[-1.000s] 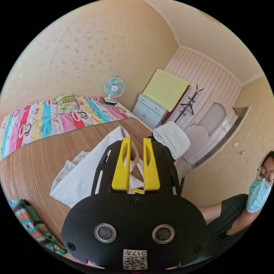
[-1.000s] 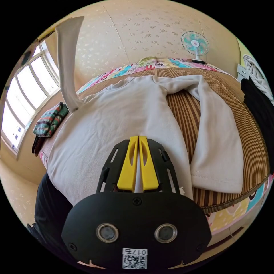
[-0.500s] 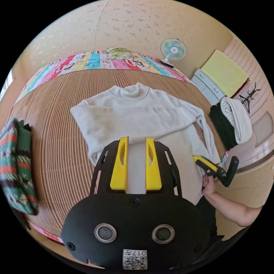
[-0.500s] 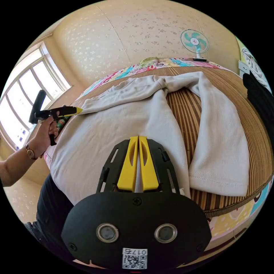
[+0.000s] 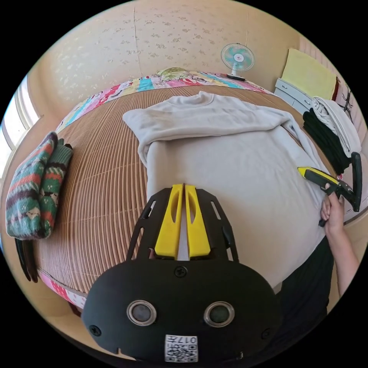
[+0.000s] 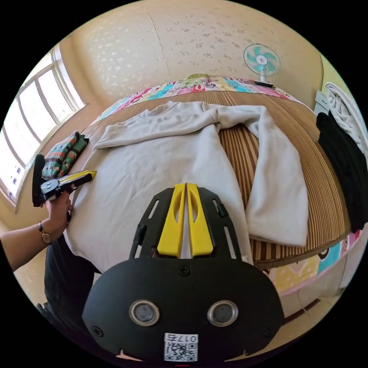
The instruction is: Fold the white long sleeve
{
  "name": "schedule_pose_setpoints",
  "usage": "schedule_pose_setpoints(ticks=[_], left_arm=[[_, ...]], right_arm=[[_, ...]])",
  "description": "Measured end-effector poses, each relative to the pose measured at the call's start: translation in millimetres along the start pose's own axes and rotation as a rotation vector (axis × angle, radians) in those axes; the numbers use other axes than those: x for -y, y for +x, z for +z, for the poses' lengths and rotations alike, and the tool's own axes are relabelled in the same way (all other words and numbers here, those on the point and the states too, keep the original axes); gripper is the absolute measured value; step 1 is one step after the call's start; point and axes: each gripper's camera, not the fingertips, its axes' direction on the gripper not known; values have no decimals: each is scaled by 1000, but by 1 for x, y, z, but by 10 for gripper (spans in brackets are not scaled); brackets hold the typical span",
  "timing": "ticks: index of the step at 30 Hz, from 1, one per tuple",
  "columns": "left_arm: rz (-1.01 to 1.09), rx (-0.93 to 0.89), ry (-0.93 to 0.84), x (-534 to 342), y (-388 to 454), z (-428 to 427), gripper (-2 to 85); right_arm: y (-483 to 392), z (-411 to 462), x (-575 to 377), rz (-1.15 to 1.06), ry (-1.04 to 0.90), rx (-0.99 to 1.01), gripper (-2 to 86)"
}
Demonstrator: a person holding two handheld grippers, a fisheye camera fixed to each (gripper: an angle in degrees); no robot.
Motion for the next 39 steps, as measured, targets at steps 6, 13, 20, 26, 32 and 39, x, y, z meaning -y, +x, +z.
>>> schedule_pose_setpoints(ticks=[6, 13, 20, 26, 32, 39], left_arm=[[31, 72, 15, -3, 6, 10, -10], [-6, -15, 20, -2, -27, 19, -10], [0, -2, 25, -2, -43, 27, -10], [-13, -31, 25, 0, -68, 33, -10], [-28, -74, 31, 1, -94, 39, -10], [-19, -58, 36, 2, -112, 46, -10]], right_arm=[[21, -52, -25, 20, 104, -292, 103], [99, -91, 5, 361, 83, -9, 18], [66, -204, 127, 197, 314, 5, 18], [66, -70, 111, 192, -134, -76, 116], [69, -26, 37, 184, -190, -209, 58], [63, -154, 162, 176, 125, 56, 37]])
